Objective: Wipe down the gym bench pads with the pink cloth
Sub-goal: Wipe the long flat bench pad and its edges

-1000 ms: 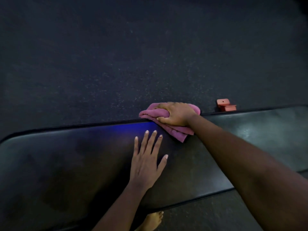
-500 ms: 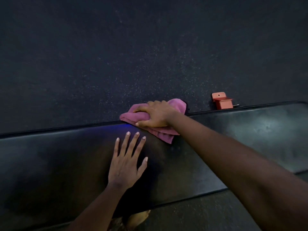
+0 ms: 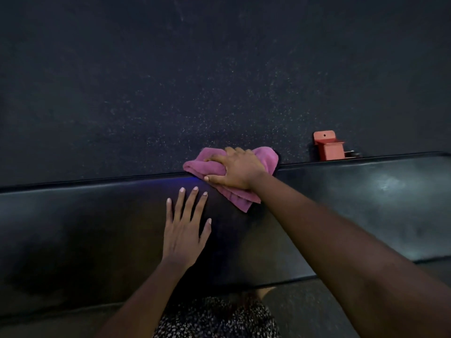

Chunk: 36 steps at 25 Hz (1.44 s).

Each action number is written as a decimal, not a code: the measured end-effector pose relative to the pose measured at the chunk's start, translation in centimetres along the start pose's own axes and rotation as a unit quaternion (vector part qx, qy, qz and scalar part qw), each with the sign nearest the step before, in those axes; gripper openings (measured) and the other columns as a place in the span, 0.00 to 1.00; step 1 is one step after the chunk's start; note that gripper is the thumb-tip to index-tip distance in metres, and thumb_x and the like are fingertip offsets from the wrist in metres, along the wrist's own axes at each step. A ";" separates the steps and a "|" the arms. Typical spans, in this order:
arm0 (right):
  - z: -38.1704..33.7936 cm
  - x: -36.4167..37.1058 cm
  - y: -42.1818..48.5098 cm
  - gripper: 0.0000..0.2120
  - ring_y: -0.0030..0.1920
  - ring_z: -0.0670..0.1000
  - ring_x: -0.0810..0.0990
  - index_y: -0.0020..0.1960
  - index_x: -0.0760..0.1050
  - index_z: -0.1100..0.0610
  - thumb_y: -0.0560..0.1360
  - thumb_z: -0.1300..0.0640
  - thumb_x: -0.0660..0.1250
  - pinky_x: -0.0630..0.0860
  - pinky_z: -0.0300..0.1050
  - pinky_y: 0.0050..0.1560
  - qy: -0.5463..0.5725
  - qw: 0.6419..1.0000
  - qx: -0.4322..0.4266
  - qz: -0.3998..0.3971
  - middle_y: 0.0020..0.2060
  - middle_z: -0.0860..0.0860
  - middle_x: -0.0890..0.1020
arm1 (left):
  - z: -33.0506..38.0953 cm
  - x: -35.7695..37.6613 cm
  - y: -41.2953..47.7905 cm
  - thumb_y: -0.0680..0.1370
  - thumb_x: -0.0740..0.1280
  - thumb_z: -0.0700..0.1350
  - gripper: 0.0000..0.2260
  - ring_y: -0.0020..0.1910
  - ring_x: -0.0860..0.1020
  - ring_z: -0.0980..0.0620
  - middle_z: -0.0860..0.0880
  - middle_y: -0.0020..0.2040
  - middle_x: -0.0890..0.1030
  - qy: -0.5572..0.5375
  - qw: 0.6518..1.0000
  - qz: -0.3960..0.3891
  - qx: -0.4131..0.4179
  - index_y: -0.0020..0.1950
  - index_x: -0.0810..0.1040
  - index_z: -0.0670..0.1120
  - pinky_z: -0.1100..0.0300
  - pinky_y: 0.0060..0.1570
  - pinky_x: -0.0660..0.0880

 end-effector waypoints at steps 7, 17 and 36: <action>13.8 -0.1 -5.3 0.29 0.60 0.56 0.74 0.68 0.66 0.41 0.71 0.29 0.54 0.70 0.53 0.59 0.032 0.998 0.060 0.005 0.60 0.54 0.75 | 12.2 1.5 4.7 0.77 0.52 0.54 0.25 0.73 0.56 0.47 0.46 0.72 0.67 -0.012 0.998 0.008 0.063 0.73 0.59 0.48 0.46 0.71 0.47; 32.8 -0.2 -14.8 0.26 0.56 0.57 0.75 0.65 0.69 0.42 0.72 0.31 0.55 0.71 0.53 0.56 -0.015 0.989 0.122 0.081 0.56 0.56 0.77 | 27.9 5.4 8.2 0.77 0.51 0.57 0.27 0.76 0.50 0.44 0.47 0.76 0.55 0.035 0.996 0.012 0.083 0.75 0.54 0.51 0.44 0.72 0.45; 48.1 -0.4 -20.5 0.26 0.61 0.56 0.74 0.67 0.67 0.40 0.72 0.32 0.56 0.69 0.50 0.58 0.016 0.984 0.154 0.091 0.60 0.53 0.77 | 47.7 6.4 15.9 0.76 0.54 0.58 0.25 0.73 0.61 0.46 0.48 0.71 0.69 -0.032 0.966 -0.014 0.257 0.71 0.66 0.48 0.47 0.70 0.51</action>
Point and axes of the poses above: each hand's wrist, its own y-axis towards the middle knuckle, its own x-axis out of the palm, z = x × y, the point moved 3 cm from there along y, towards the middle knuckle
